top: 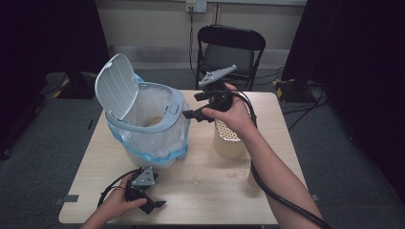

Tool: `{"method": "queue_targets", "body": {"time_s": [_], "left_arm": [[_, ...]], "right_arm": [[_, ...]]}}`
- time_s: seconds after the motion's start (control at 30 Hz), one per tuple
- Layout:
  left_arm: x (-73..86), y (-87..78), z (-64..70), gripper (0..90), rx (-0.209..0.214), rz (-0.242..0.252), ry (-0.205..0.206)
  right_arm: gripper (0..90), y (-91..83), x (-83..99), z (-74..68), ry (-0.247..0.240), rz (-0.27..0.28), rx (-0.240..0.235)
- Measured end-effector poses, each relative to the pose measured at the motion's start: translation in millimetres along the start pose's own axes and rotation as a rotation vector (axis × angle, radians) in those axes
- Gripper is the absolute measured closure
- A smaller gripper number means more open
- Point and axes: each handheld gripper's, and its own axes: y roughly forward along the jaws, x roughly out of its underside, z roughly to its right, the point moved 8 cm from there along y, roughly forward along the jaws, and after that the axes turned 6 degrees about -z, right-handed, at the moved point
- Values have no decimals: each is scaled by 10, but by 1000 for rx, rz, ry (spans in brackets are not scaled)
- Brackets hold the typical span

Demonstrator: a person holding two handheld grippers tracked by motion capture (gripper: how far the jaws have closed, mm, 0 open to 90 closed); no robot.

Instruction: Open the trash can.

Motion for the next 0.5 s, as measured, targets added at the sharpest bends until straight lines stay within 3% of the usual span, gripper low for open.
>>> {"method": "queue_targets", "body": {"time_s": [0.23,0.5], "left_arm": [[0,0,1,0,0,0,-1],[-1,1,5,0,8,4,-2]], "right_arm": [[146,-157,208,-25,18,19,-4],[145,-202,420,-34,30,2,-1]]}}
